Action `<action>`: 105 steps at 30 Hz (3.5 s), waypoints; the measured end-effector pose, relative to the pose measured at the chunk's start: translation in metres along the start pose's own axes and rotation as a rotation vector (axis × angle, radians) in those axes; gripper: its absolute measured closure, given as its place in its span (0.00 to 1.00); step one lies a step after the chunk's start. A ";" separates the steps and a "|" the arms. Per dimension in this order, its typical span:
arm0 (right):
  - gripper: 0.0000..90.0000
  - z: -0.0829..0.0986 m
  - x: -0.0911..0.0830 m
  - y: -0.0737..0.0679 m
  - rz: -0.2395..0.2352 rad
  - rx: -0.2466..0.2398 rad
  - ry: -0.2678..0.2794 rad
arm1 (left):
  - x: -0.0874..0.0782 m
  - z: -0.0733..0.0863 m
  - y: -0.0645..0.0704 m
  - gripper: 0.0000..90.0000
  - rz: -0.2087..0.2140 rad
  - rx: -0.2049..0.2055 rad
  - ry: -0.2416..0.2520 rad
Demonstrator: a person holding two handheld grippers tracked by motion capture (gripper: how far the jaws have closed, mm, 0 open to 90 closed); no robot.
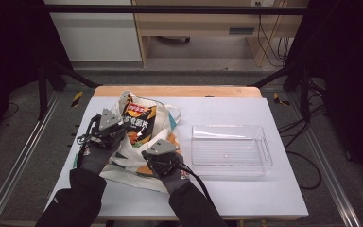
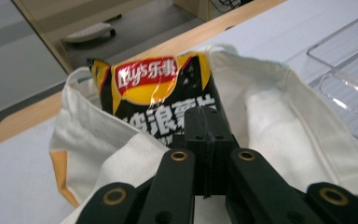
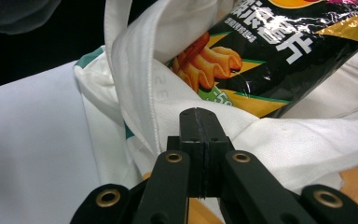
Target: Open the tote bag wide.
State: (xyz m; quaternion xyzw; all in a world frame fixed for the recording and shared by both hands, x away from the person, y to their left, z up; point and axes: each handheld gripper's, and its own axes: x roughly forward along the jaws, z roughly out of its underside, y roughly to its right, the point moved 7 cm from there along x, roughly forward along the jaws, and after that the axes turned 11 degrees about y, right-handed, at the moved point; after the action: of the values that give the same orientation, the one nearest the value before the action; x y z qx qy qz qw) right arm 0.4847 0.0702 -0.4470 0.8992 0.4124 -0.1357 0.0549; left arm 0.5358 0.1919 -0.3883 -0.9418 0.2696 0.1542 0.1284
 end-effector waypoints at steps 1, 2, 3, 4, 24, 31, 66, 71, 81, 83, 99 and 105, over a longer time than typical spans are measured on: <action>1.00 0.000 -0.001 -0.001 -0.003 0.004 0.003 | -0.003 0.003 -0.001 0.99 -0.004 0.000 -0.003; 1.00 0.000 -0.001 -0.001 -0.004 0.004 0.006 | -0.008 0.009 -0.004 0.99 -0.010 -0.008 -0.006; 1.00 0.000 -0.001 -0.001 -0.004 0.004 0.006 | -0.008 0.009 -0.004 0.99 -0.010 -0.008 -0.006; 1.00 0.000 -0.002 -0.001 -0.004 0.007 0.011 | -0.011 0.015 -0.006 0.99 -0.010 -0.014 -0.006; 1.00 0.001 -0.003 0.006 0.029 0.012 0.006 | -0.035 0.093 -0.012 0.99 -0.002 -0.046 -0.126; 0.97 0.003 0.001 0.018 0.083 0.032 -0.018 | -0.037 0.112 -0.012 0.99 0.008 -0.059 -0.168; 1.00 0.071 0.006 0.000 0.044 0.048 -0.140 | -0.029 0.106 -0.056 0.97 -0.165 -0.061 -0.150; 1.00 0.067 0.000 0.003 0.053 0.052 -0.125 | -0.038 0.123 -0.060 0.99 -0.173 -0.066 -0.207; 1.00 0.068 -0.011 0.026 0.153 0.067 -0.108 | -0.057 0.155 -0.076 0.99 -0.121 -0.167 -0.221; 1.00 0.070 -0.010 0.025 0.157 0.049 -0.107 | -0.059 0.145 -0.073 0.99 -0.126 -0.142 -0.173; 1.00 0.071 -0.008 0.024 0.127 0.062 -0.099 | -0.019 0.093 -0.078 0.99 -0.183 -0.004 -0.071; 1.00 0.070 -0.009 0.026 0.139 0.055 -0.098 | -0.013 0.126 -0.082 0.99 -0.194 -0.012 -0.217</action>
State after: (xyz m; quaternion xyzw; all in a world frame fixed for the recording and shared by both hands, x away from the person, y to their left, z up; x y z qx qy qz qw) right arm 0.4842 0.0319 -0.5116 0.9191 0.3419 -0.1867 0.0598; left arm 0.5427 0.3062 -0.4866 -0.9419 0.1610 0.2438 0.1657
